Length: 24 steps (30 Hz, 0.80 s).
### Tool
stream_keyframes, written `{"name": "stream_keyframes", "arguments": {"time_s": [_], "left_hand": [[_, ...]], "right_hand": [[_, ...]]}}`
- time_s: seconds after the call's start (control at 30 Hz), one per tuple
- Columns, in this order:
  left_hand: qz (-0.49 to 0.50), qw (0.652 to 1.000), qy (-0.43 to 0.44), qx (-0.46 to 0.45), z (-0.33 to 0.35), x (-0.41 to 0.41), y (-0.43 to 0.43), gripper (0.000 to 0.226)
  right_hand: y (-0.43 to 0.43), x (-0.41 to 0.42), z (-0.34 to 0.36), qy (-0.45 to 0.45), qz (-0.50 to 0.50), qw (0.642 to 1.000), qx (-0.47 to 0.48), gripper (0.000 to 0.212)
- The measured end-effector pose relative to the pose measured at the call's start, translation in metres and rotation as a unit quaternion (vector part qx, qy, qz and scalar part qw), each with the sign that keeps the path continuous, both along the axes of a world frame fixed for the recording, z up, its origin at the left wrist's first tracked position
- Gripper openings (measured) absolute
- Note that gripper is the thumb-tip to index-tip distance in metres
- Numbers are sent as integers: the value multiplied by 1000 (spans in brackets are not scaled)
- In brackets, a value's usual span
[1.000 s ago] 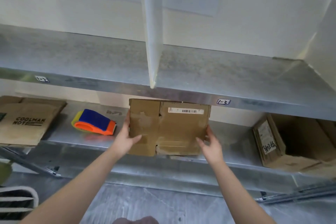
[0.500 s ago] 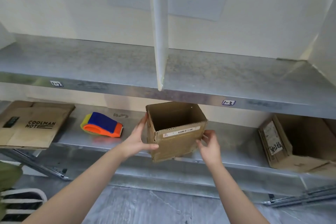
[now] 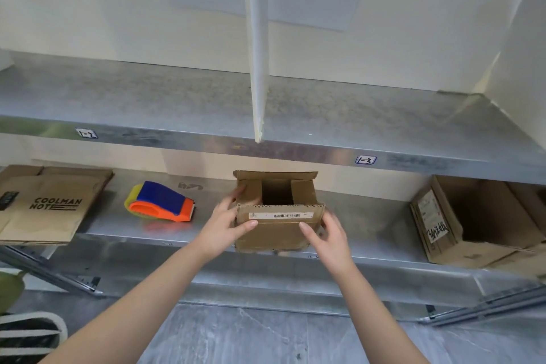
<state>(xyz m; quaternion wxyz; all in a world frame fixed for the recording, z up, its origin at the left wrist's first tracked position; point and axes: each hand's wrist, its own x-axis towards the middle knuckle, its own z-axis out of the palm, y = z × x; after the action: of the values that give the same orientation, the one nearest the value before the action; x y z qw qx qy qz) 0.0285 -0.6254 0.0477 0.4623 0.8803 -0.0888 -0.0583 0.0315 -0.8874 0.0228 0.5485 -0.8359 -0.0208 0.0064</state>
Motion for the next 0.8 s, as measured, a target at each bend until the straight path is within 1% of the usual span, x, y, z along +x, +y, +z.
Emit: {"name": "stream_keyframes", "arguments": {"time_s": [0.1, 0.13, 0.17, 0.2, 0.27, 0.33, 0.37, 0.4, 0.43, 0.47, 0.57, 0.63, 0.7, 0.8], "left_hand": [[45, 992, 50, -108, 11, 0, -2, 30], [57, 989, 57, -121, 13, 0, -2, 31], [68, 990, 51, -114, 15, 0, -1, 37], [84, 991, 33, -94, 14, 2, -1, 48], [121, 991, 3, -64, 14, 9, 0, 76], [126, 989, 22, -76, 19, 19, 0, 98], [110, 988, 44, -98, 21, 25, 2, 103], [84, 987, 66, -117, 23, 31, 2, 103], [58, 987, 81, -123, 25, 34, 3, 99], [40, 989, 85, -117, 25, 36, 4, 92], [35, 995, 57, -78, 20, 34, 7, 64], [40, 997, 22, -56, 14, 29, 6, 52], [36, 997, 25, -56, 9, 22, 2, 54], [-16, 996, 65, -66, 5, 15, -8, 70]], "right_hand": [[-1, 0, 7, 11, -30, 999, 20, 28], [-2, 1, 10, 15, -46, 998, 37, 21], [-4, 2, 11, 18, -62, 996, 55, 18], [-5, 4, 13, 22, -74, 994, 71, 22], [-7, 10, 16, 45, -85, 991, 90, 50], [-10, 21, 20, 83, -56, 989, 105, 79], [-12, 26, 22, 105, -25, 988, 106, 91], [-13, 31, 24, 128, 8, 987, 102, 100], [-14, 36, 26, 142, 37, 984, 99, 103], [-15, 40, 28, 149, 57, 983, 95, 102], [-17, 44, 24, 150, 70, 981, 97, 81], [-19, 40, 18, 153, 69, 979, 112, 71], [-27, 34, 10, 159, 65, 977, 126, 69], [-43, 27, 7, 178, 48, 967, 173, 66]]}}
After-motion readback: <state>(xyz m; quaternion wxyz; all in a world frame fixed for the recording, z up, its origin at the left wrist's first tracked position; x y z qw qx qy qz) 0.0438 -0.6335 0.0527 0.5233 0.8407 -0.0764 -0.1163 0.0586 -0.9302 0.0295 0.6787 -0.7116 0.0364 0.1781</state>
